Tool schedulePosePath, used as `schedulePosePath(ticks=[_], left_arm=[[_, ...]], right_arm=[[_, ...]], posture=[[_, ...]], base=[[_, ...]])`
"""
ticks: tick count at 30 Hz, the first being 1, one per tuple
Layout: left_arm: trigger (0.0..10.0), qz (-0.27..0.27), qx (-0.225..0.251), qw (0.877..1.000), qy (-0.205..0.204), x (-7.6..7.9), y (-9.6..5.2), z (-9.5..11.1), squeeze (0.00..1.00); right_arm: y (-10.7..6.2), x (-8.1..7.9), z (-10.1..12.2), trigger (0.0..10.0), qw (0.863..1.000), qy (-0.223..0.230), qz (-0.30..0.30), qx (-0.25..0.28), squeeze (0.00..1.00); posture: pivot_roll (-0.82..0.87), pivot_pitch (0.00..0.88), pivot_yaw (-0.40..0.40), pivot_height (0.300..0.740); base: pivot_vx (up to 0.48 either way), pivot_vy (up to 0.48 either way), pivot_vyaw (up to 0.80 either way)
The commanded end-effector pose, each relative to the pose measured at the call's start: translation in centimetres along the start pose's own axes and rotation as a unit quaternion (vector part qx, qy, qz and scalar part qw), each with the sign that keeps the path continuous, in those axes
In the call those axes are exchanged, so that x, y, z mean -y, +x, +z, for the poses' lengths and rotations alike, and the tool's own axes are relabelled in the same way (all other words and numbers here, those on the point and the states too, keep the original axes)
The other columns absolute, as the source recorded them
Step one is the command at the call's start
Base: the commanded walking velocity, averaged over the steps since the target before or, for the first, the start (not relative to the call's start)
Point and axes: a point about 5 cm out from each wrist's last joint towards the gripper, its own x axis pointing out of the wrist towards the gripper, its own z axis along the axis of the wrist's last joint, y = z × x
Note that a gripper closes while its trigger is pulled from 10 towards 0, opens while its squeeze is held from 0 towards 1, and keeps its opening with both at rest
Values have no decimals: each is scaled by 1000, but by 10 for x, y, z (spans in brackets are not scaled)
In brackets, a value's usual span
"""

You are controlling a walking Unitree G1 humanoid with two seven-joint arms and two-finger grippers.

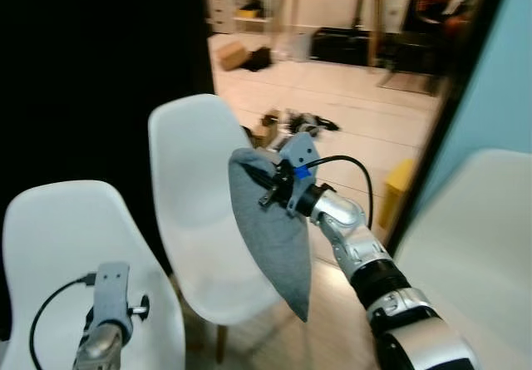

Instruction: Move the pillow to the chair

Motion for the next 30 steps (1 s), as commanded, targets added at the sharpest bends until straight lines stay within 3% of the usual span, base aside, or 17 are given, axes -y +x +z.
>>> schedulePosePath(ticks=[1,8,14,21,30], left_arm=[[10000,-13,19,1000,4,5,1,7,0],[10000,-42,49,998,2,17,5,23,0],[10000,-82,83,993,12,37,5,35,0],[10000,-78,86,993,14,39,5,37,0],[10000,-66,93,993,3,39,6,41,0]], right_arm=[[11,-6,17,10000,999,-20,17,35,0],[9,-9,16,10000,999,-22,12,31,0],[9,-16,9,10000,999,-30,29,8,0],[11,-20,4,10000,998,-49,35,-12,0],[10,-36,-29,10000,986,-105,55,-120,0]], posture=[[-103,41,14,740],[-108,45,14,740],[-110,46,12,740],[-108,45,8,740],[-106,45,5,740]], base=[[285,0,800],[41,0,429],[0,-468,0],[0,-457,0],[0,-68,0]])
